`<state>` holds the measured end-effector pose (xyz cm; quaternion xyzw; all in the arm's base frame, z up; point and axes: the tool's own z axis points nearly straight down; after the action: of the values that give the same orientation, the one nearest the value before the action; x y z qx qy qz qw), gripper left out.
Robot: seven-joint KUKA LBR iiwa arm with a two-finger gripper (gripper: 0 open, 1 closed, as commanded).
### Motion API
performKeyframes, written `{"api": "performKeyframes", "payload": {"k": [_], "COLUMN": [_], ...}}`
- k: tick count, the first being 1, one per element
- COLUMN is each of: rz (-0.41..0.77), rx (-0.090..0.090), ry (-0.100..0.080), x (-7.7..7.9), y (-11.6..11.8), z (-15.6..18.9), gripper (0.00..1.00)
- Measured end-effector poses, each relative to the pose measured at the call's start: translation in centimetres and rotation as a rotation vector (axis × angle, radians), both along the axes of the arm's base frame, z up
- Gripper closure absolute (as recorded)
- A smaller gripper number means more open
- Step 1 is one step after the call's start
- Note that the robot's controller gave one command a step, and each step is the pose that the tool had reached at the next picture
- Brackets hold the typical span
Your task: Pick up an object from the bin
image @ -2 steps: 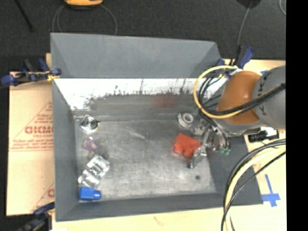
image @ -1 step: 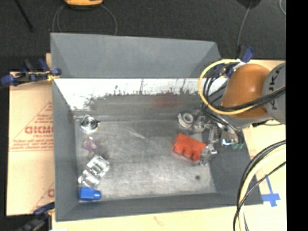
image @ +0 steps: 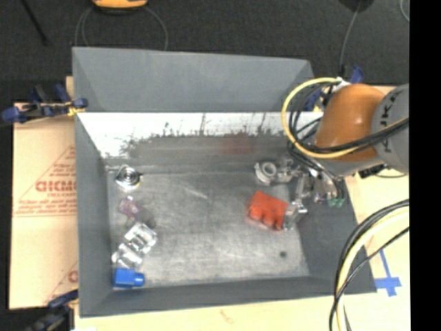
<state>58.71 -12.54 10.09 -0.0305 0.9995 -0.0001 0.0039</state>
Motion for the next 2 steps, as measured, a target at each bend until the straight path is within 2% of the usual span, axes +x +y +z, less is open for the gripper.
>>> {"api": "performKeyframes", "payload": {"k": [1,2], "rz": [0.004,0.005], "rx": [-0.001,-0.002], "ry": [0.0,-0.001], "x": [0.48,0.71], "y": [-0.77,-0.86], "z": [-2.81,-2.56], "gripper": [0.0,0.0]}}
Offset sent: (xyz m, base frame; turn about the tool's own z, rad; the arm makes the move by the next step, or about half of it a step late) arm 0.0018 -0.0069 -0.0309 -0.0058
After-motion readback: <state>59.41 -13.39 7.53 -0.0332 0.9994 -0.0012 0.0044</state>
